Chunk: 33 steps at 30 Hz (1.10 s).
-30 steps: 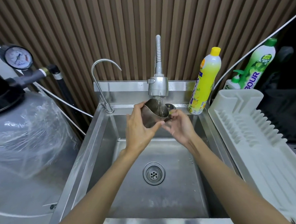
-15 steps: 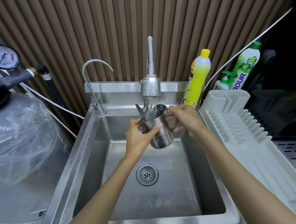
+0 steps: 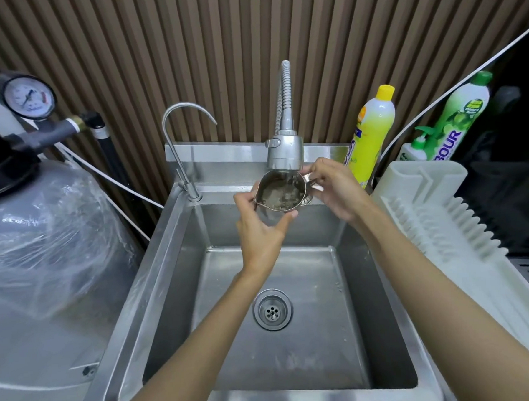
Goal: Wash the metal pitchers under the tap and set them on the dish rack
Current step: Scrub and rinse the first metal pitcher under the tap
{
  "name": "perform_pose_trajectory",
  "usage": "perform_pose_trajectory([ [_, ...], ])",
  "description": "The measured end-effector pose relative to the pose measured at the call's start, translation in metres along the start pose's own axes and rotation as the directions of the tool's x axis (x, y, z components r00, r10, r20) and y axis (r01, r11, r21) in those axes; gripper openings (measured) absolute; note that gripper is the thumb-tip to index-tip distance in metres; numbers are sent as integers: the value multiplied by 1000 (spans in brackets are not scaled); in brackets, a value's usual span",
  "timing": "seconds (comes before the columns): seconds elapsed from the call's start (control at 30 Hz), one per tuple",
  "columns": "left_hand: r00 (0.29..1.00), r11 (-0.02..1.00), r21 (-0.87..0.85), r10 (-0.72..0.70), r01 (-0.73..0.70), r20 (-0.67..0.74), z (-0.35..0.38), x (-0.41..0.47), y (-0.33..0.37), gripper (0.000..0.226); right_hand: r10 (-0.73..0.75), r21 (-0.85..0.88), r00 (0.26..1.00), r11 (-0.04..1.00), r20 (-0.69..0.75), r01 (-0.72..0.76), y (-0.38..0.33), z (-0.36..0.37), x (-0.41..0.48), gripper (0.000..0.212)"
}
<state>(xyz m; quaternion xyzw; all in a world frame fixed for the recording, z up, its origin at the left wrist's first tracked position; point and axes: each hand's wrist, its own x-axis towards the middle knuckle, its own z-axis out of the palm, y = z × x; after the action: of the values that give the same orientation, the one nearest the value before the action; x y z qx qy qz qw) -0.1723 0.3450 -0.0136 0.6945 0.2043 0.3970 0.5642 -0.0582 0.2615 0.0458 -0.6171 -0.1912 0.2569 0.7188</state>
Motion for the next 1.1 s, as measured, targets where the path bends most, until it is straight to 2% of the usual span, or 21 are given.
perform_pose_trajectory([
  [0.13,976,981,108,143,-162,166,-17,7,10,61,116,390,992,912,48,-126,34,3,-4,34],
  [0.23,965,940,289,116,-183,236,-27,14,14,66,184,493,980,848,74,-196,55,7,-13,13],
  [0.27,965,926,334,97,-177,244,-28,15,15,64,210,486,975,846,73,-218,58,9,-17,15],
  [0.4,975,888,435,60,-151,215,-27,17,17,57,233,354,971,905,54,-237,65,6,-28,28],
  [0.5,989,897,439,-16,-52,149,-23,14,14,56,230,196,973,954,7,-227,56,0,-31,21],
  [0.57,985,938,340,-112,63,129,-22,11,7,58,206,44,977,978,-47,-204,46,-5,-30,16],
  [0.63,959,964,190,-221,187,178,-20,7,-2,57,165,-93,980,980,-109,-175,35,-8,-28,13],
  [0.73,886,935,70,-352,347,302,-18,1,-17,48,41,-340,977,934,-210,-112,25,-10,-20,27],
  [0.83,821,888,-9,-422,461,385,-16,-3,-22,37,-135,-609,973,793,-187,-7,19,-5,-18,33],
  [0.9,795,891,77,-436,447,422,-14,1,-23,34,-222,-744,969,664,-106,71,13,0,-19,27],
  [1.0,746,865,240,-501,440,439,-12,14,-33,48,-270,-912,953,340,141,231,12,11,-24,7],
  [1.03,732,845,272,-535,461,421,-10,18,-36,50,-253,-933,944,235,213,273,13,17,-26,9],
  [1.1,723,820,310,-571,481,388,-6,20,-41,36,-216,-946,932,79,292,314,20,26,-27,16],
])
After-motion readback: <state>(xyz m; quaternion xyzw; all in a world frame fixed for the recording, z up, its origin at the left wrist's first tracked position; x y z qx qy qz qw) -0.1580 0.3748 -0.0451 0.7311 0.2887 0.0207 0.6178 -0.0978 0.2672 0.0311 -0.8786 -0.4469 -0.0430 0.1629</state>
